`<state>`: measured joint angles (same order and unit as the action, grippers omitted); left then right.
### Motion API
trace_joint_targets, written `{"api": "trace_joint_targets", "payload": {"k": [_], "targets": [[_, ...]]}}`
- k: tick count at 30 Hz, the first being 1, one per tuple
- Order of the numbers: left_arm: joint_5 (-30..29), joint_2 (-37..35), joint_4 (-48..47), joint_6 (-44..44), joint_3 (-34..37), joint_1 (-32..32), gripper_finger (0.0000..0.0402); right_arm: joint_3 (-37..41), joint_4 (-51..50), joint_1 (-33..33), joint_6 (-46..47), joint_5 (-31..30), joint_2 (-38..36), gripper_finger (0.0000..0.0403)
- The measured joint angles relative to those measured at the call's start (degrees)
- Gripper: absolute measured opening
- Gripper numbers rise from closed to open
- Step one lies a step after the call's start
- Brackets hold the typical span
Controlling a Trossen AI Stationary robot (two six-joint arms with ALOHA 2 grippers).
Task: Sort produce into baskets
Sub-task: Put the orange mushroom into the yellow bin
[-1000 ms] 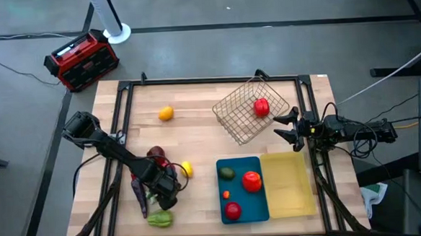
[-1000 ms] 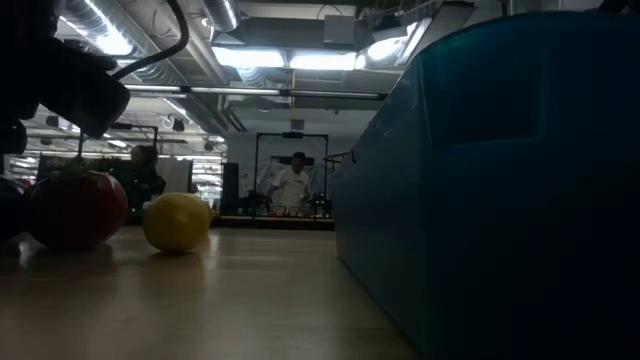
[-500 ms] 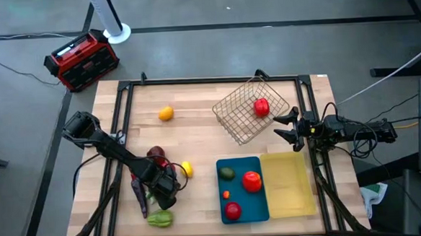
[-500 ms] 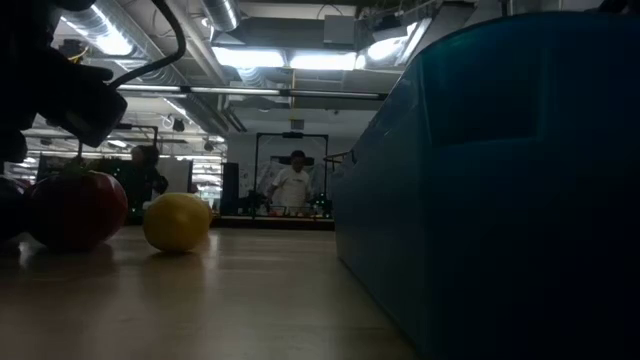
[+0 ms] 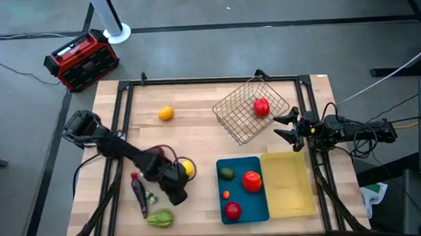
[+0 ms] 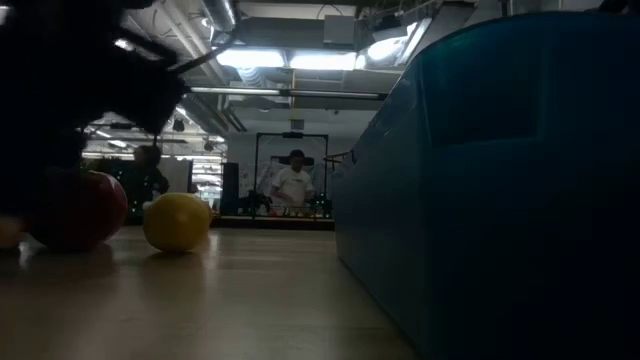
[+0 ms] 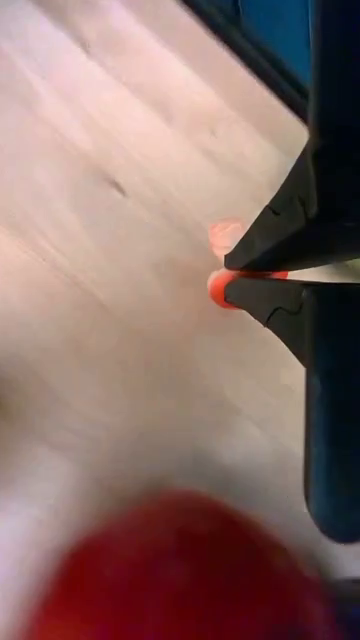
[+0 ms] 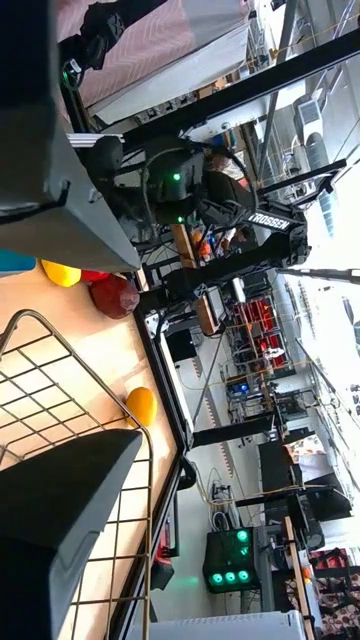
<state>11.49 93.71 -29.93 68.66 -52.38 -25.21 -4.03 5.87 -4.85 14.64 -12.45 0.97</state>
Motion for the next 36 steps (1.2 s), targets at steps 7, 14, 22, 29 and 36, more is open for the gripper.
{"api": "trace_joint_targets", "payload": {"k": [7, 14, 22, 29, 36], "targets": [[1.75, 0.0, 0.78, -9.55, -5.34, 5.82, 0.0006, 0.0, -0.01, 0.0, 0.01, 0.0, 0.0, 0.0269], [-0.2, -0.02, 10.07, -19.25, -10.79, 11.88, 0.0003, 0.0, 0.0, -0.01, 0.03, 0.0, 0.0, 0.0269], [-19.5, 0.55, 33.81, -40.77, -11.06, 17.36, 0.0012, 0.02, -0.06, -0.01, 12.6, 0.02, 0.02, 0.0269], [-24.33, 5.89, 55.23, -57.51, -11.06, 19.9, 0.0012, 0.02, -2.09, -0.01, 34.98, 3.26, 0.02, 0.0269], [-24.39, 15.44, 77.02, -64.58, -11.56, 21.35, 0.0012, 0.04, -2.84, -0.01, 45.91, 6.95, 0.02, 0.0269]]}}
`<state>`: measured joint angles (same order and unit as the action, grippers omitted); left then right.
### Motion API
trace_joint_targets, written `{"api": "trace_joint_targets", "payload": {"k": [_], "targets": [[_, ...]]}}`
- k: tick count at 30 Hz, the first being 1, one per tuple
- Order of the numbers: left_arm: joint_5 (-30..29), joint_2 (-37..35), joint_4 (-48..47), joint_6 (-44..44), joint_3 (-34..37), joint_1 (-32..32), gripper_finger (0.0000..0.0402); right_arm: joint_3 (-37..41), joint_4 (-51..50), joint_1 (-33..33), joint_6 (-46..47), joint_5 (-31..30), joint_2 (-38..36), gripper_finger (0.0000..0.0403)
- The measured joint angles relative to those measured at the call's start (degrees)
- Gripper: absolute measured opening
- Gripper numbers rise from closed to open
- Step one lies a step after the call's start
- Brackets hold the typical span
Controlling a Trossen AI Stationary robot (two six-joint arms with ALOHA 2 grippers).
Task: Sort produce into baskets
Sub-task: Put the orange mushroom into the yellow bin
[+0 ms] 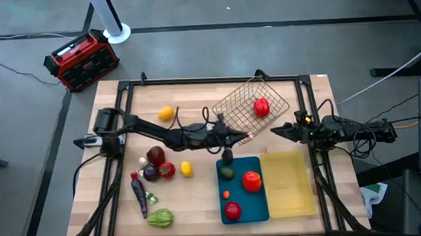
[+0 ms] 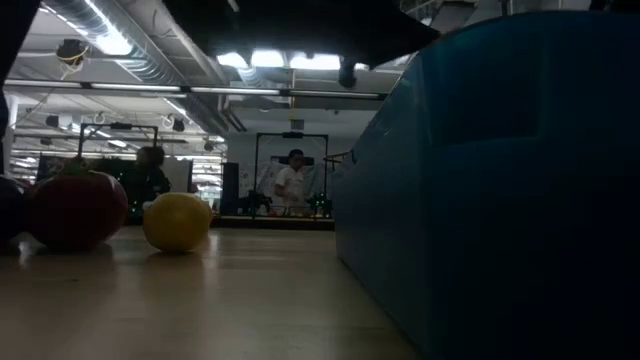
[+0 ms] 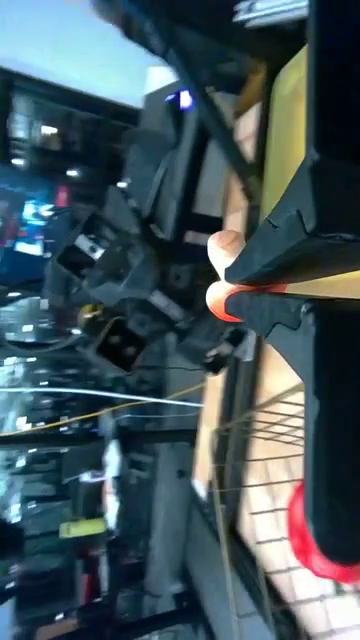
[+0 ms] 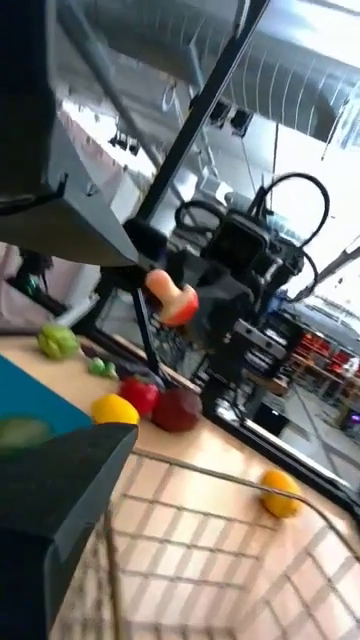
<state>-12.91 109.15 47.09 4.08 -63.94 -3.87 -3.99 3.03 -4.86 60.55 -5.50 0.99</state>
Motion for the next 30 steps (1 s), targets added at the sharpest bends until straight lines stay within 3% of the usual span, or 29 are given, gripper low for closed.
{"api": "trace_joint_targets", "payload": {"k": [15, 30], "targets": [[0.38, 14.22, 1.09, -7.56, -15.88, -0.07, 0.0013, 0.0, -0.06, 0.0, 6.95, 0.64, 4.82, 0.0269], [0.37, 15.01, -7.56, -8.68, -17.29, 0.66, 0.0013, 0.02, 0.18, -0.02, 6.76, 0.65, 7.49, 0.0269]]}}
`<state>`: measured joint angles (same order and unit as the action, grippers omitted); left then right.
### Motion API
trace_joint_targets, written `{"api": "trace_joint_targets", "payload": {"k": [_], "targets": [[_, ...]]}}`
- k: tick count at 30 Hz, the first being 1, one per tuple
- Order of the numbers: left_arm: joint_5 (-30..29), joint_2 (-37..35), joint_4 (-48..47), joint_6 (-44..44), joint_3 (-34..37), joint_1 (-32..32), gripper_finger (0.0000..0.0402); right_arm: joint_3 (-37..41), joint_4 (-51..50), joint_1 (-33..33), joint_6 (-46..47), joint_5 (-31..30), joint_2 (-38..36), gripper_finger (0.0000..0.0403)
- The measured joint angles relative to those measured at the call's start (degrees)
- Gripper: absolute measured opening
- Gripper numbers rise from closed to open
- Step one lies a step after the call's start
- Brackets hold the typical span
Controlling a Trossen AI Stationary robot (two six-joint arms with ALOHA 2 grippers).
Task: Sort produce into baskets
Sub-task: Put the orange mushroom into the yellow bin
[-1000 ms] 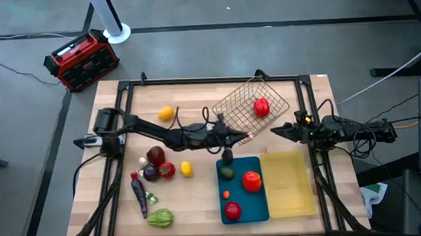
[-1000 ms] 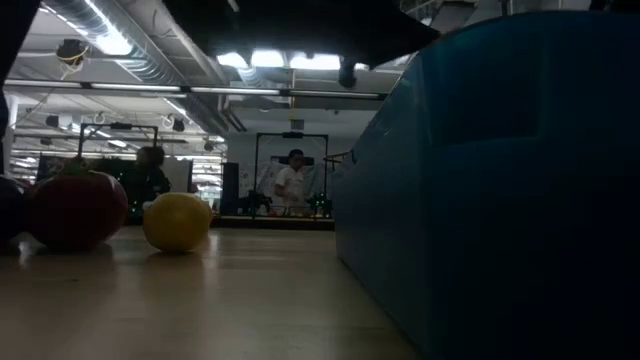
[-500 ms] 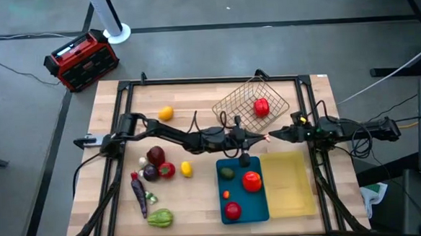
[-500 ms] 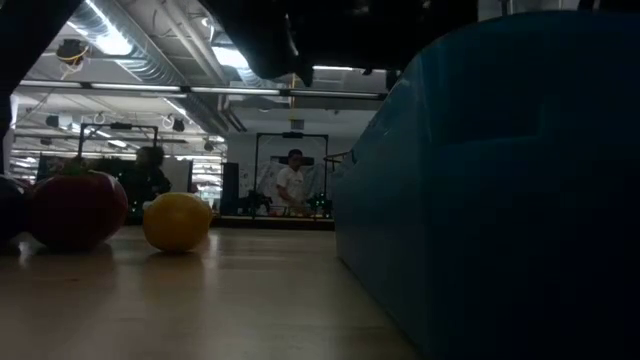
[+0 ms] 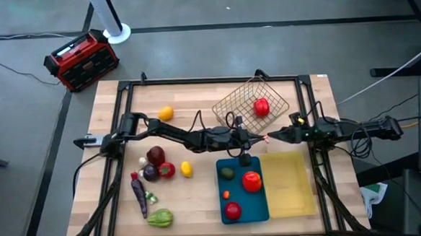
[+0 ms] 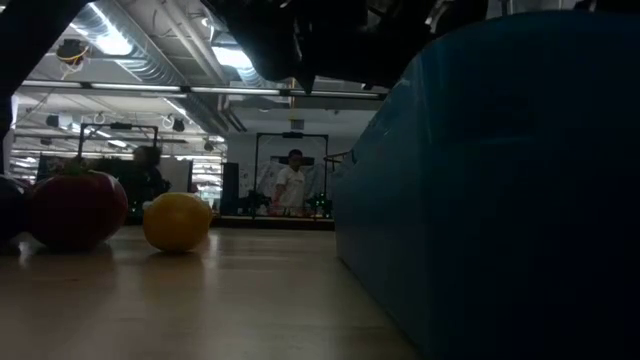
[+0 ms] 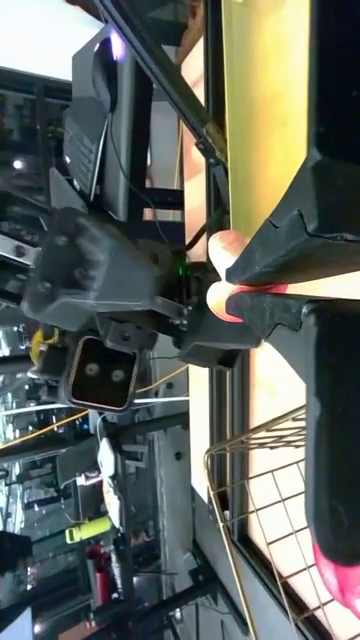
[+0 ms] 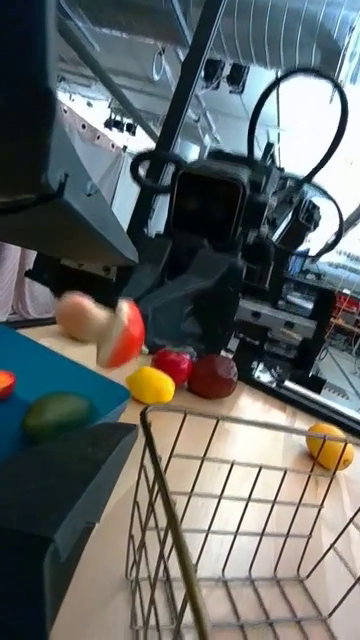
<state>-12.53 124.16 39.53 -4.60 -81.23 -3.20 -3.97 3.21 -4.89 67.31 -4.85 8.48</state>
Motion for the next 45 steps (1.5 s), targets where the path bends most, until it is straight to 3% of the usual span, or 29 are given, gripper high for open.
{"api": "trace_joint_targets", "payload": {"k": [32, 45], "targets": [[-0.19, 0.0, -0.55, -1.4, 0.02, 0.0, 0.0016, -0.02, 12.38, 0.0, -0.59, 3.48, 16.94, 0.0265], [-0.33, 0.0, -1.84, -1.41, 0.07, 0.02, 0.0042, -0.04, 12.47, 0.0, -1.73, 3.5, 16.9, 0.0131]]}}
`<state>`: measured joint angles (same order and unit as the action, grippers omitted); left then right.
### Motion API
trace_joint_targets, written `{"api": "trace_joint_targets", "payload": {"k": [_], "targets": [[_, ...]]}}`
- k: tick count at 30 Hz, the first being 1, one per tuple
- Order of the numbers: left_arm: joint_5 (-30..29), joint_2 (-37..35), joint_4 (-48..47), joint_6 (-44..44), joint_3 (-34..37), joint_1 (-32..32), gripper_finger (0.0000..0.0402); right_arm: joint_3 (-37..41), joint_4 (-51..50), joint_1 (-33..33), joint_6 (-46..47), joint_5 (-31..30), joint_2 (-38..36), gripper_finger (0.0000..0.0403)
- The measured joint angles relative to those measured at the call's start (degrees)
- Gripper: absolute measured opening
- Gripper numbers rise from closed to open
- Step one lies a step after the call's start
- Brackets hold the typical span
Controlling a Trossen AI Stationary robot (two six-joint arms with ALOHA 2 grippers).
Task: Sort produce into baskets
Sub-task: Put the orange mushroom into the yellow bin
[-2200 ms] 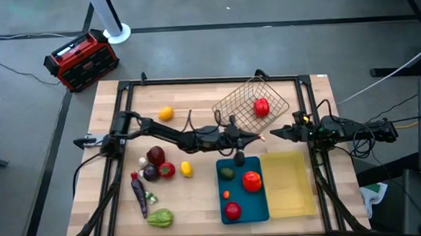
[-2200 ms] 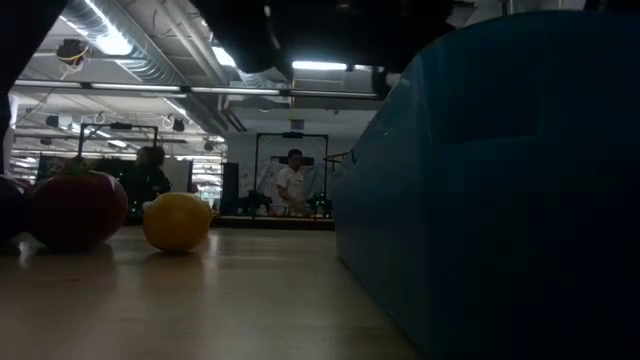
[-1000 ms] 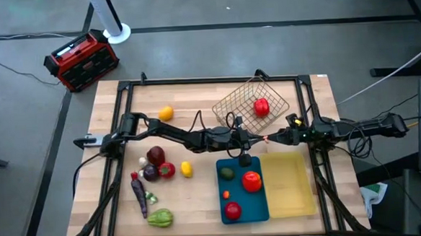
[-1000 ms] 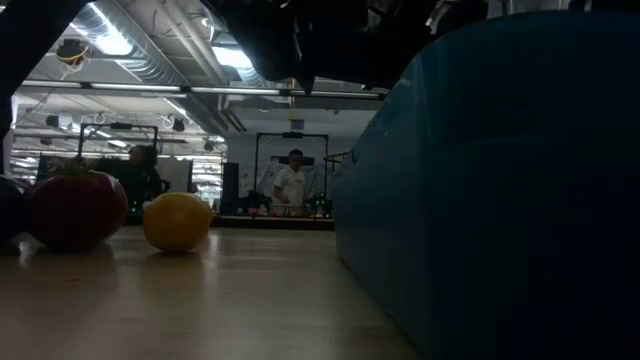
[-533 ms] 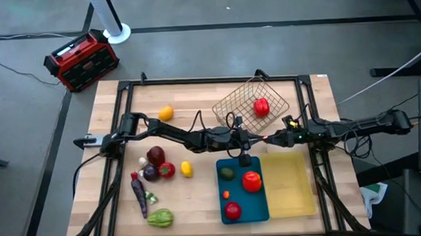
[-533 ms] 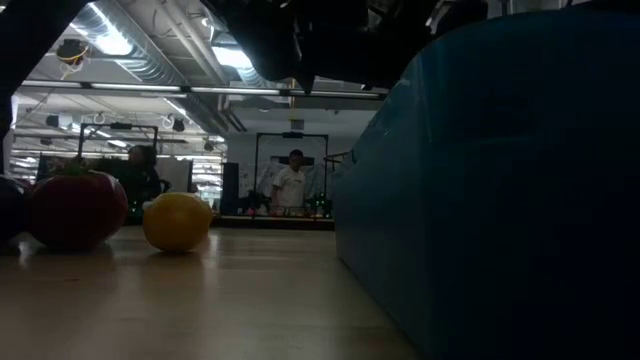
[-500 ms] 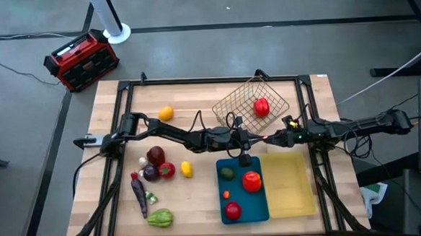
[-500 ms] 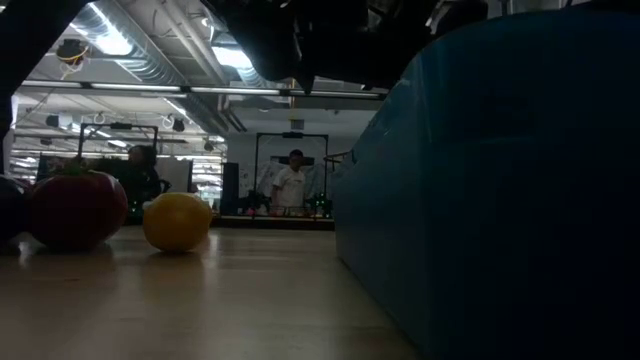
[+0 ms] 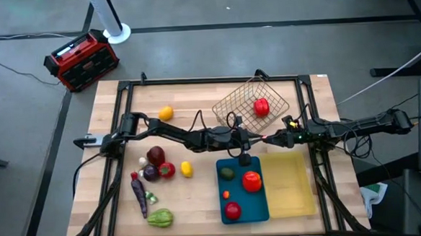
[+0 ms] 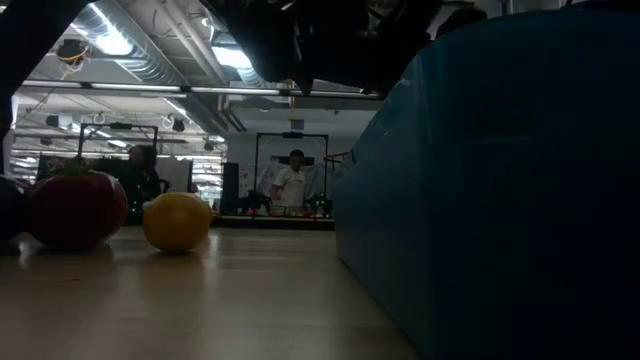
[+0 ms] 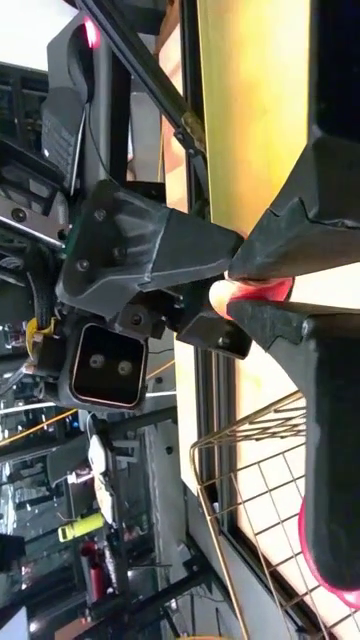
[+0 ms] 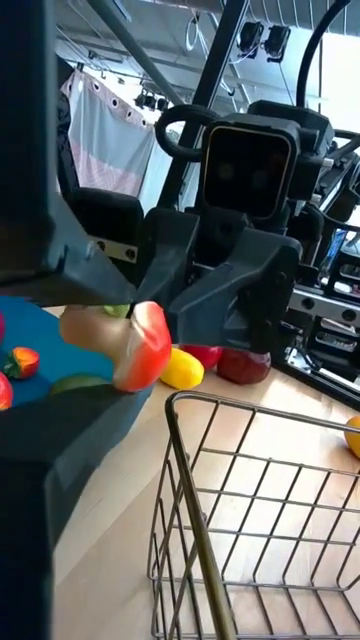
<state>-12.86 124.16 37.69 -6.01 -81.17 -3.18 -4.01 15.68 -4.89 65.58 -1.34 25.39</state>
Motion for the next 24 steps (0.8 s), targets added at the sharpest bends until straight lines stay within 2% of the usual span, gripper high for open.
{"api": "trace_joint_targets", "payload": {"k": [7, 11, 16, 19, 24], "targets": [[-0.07, 0.0, 0.02, -0.03, 0.0, 0.0, 0.0058, 0.0, -0.21, -0.02, 0.0, 0.05, 0.0, 0.0087], [-0.13, 0.0, 0.04, 0.42, 0.0, 0.02, 0.0079, -0.01, -0.2, -0.02, -0.02, 0.29, 0.0, 0.008], [-0.09, 0.0, 0.14, 4.36, 0.0, 0.02, 0.0122, -0.02, -0.22, -0.02, -1.59, 2.23, 0.0, 0.0079], [0.39, 0.0, 0.32, 6.22, 0.0, -0.06, 0.0148, -0.02, -0.56, 0.04, -3.12, 6.15, 0.0, 0.0079], [0.48, -0.02, 0.49, 6.56, 0.0, -0.23, 0.0171, -0.02, -2.47, 0.02, -4.56, 18.3, 0.0, 0.0079]]}}
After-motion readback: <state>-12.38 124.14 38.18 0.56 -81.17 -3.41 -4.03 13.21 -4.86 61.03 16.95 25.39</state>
